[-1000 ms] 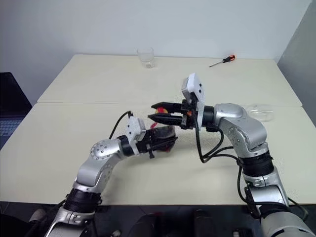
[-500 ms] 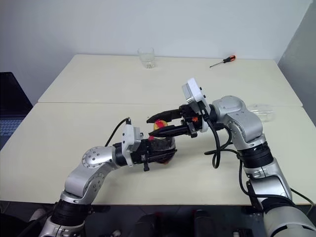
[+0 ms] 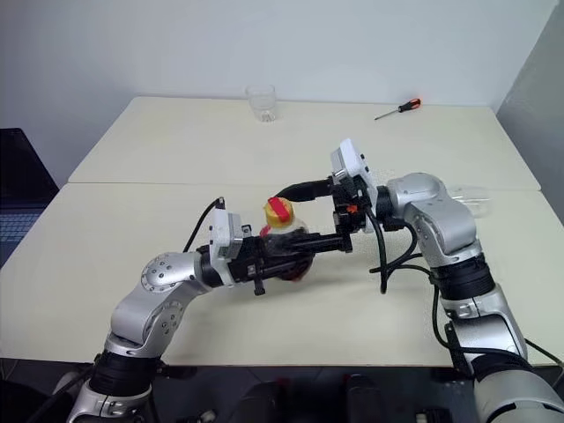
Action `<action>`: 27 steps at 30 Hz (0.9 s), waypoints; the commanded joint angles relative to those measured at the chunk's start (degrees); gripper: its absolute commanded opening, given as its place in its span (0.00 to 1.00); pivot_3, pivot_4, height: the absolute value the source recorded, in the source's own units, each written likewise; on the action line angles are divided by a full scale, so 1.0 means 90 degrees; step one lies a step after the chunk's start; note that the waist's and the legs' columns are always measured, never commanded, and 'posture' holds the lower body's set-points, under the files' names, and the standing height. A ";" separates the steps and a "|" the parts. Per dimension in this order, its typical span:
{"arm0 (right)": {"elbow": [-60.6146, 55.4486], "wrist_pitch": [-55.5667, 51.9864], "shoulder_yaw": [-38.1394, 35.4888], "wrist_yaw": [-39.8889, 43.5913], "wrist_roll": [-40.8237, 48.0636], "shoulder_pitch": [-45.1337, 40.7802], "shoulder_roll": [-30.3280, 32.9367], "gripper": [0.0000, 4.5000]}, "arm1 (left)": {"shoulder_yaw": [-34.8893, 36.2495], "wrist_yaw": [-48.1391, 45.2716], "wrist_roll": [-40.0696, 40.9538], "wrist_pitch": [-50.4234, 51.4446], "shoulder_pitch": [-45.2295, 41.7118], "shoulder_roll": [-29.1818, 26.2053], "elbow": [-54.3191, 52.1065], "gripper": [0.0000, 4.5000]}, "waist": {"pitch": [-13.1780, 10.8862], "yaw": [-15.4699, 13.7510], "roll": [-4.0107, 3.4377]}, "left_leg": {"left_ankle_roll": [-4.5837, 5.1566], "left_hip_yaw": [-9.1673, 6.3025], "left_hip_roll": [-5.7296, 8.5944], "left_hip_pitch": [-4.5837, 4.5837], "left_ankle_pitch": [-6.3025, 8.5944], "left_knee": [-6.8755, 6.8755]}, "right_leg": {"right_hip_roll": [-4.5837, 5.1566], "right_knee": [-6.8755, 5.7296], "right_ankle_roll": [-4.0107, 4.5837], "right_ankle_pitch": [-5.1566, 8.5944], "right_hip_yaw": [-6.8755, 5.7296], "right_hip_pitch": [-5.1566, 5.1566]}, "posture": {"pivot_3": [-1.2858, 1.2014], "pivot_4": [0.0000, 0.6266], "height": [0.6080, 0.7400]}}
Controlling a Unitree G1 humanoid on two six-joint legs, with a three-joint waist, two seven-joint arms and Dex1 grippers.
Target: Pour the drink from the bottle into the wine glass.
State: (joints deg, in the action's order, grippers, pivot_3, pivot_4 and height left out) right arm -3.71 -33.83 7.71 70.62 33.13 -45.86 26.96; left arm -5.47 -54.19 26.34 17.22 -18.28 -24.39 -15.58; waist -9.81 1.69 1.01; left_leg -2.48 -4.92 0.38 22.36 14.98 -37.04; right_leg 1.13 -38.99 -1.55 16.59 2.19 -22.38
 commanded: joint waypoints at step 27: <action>-0.1408 0.0123 -0.0077 -0.3768 -0.0897 0.0243 -0.1196 0.99 | 0.0159 0.0540 -0.0671 -0.0998 -0.1004 0.0493 0.1377 0.40 | 0.0000 0.0014 0.0000 | 0.0000 0.0008 0.0003 0.0001 0.0000 0.0000 | -0.0003 -0.0003 0.0000 0.0000 0.0002 -0.0004 | 0.52 0.24 1.00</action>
State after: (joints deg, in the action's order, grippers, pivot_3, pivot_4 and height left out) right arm -15.53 -34.22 7.13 37.14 25.65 -42.01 16.56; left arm -4.37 -49.40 20.06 9.78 -25.51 -20.21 -1.89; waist -9.80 1.82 1.01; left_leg -2.48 -4.85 0.40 22.37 14.98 -37.04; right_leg 1.10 -39.02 -1.56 16.59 2.20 -22.42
